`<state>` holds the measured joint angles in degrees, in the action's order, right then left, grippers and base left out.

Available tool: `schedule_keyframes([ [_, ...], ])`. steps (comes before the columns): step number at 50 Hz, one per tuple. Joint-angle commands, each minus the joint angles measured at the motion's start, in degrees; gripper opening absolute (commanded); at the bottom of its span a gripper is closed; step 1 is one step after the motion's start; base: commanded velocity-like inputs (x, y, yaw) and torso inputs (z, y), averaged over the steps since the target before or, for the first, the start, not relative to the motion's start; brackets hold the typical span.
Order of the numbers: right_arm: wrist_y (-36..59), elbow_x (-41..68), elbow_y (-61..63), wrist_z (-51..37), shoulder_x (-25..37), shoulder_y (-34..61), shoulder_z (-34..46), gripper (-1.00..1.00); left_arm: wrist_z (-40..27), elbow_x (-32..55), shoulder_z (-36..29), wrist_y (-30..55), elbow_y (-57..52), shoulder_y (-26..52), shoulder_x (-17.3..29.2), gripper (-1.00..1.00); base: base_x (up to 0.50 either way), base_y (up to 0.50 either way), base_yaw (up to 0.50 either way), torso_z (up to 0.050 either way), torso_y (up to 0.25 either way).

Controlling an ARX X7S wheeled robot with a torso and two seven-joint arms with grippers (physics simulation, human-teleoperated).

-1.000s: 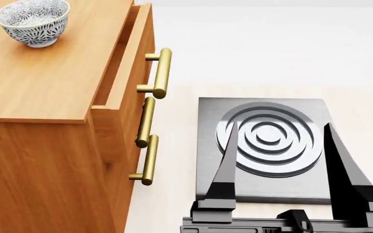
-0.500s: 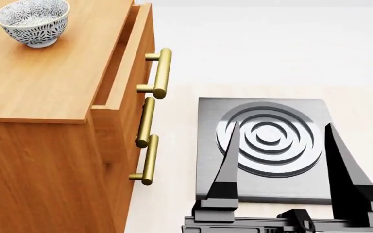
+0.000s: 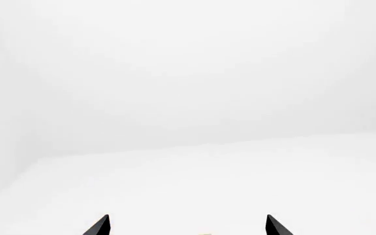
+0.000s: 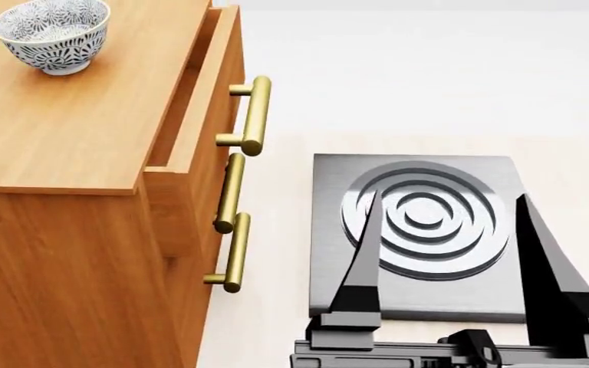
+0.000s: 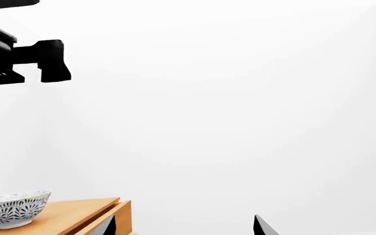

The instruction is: Pick the akita bowl on the wooden cabinet and place it on the plate.

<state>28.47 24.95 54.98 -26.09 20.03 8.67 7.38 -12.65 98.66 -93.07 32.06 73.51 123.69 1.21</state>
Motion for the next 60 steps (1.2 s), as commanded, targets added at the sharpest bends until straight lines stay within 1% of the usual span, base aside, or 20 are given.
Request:
schedule_keyframes([
  [1,-0.59,0.57,-0.33,-0.76,0.74,0.11,0.42,1.0,-1.75,27.87,-27.05,-4.79,1.48,1.03,2.04,1.0,0.0,0.0,0.0,0.0,0.0],
  [6,-0.75,0.27,-0.5,-1.06,1.07,0.17,1.09,1.0,0.44,50.16,-50.86,-7.27,1.48,2.16,2.28,1.0,0.0,0.0,0.0,0.0,0.0],
  [8,-0.95,0.6,-0.45,-1.19,1.13,0.15,0.92,1.0,1.61,57.41,-59.14,-8.08,1.48,2.63,1.89,1.0,0.0,0.0,0.0,0.0,0.0],
  [11,-1.06,0.68,-0.73,-1.33,1.32,0.24,1.01,1.0,3.24,65.8,-68.08,-9.03,1.48,2.43,1.65,1.0,0.0,0.0,0.0,0.0,0.0],
  [14,-1.48,0.68,-1.4,-1.23,1.37,0.19,1.28,1.0,3.82,71.4,-73.77,-9.44,1.48,2.15,1.57,1.0,0.0,0.0,0.0,0.0,0.0],
  [15,-1.59,0.71,-1.52,-1.24,1.38,0.2,1.31,1.0,2.75,72.2,-75.91,-10.15,1.48,2.06,1.34,1.0,0.0,0.0,0.0,0.0,0.0],
  [16,-1.7,0.74,-1.72,-1.22,1.36,0.23,1.38,1.0,1.65,73.98,-76.59,-10.73,1.48,2.05,1.6,1.0,0.0,0.0,0.0,0.0,0.0],
  [19,-1.95,0.54,-2.25,-1.16,1.36,0.3,1.86,1.0,1.32,76.47,-78.77,-9.86,1.48,1.98,1.61,1.0,0.0,0.0,0.0,0.0,0.0],
  [23,-2.18,0.73,-2.36,-1.29,1.48,0.29,1.86,1.0,1.05,77.84,-80.72,-8.84,1.48,2.02,1.59,1.0,0.0,0.0,0.0,0.0,0.0],
  [27,-2.45,0.8,-2.65,-1.35,1.58,0.26,1.96,1.0,0.87,78.57,-81.2,-8.33,1.48,1.38,1.74,1.0,0.0,0.0,0.0,0.0,0.0],
  [33,-2.64,0.68,-3.0,-1.49,1.74,0.37,2.34,1.0,0.24,78.99,-81.2,-8.39,1.48,0.52,1.9,1.0,0.0,0.0,0.0,0.0,0.0],
  [34,-2.7,0.55,-3.09,-1.51,1.8,0.34,2.45,1.0,-1.34,79.16,-81.21,-8.42,1.48,0.39,2.07,1.0,0.0,0.0,0.0,0.0,0.0],
  [36,-2.77,0.64,-3.13,-1.59,1.84,0.35,2.41,1.0,-2.26,79.09,-81.12,-8.13,1.48,0.19,2.27,1.0,0.0,0.0,0.0,0.0,0.0],
  [45,-3.0,0.52,-3.31,-1.85,2.07,0.38,2.95,1.0,-2.98,79.18,-80.48,-7.9,1.48,-0.25,3.24,1.0,0.0,0.0,0.0,0.0,0.0],
  [51,-3.18,0.38,-3.57,-1.91,2.11,0.45,3.41,1.0,-4.71,78.67,-81.53,-5.55,1.48,-0.41,3.75,1.0,0.0,0.0,0.0,0.0,0.0],
  [55,-3.34,0.21,-3.89,-1.9,2.13,0.51,3.84,1.0,-4.25,78.61,-82.27,-4.06,1.48,-0.33,4.11,1.0,0.0,0.0,0.0,0.0,0.0],
  [60,-3.4,0.23,-3.98,-2.02,2.24,0.59,4.08,1.0,-4.7,79.27,-81.28,-2.78,1.48,-0.66,4.74,1.0,0.0,0.0,0.0,0.0,0.0],
])
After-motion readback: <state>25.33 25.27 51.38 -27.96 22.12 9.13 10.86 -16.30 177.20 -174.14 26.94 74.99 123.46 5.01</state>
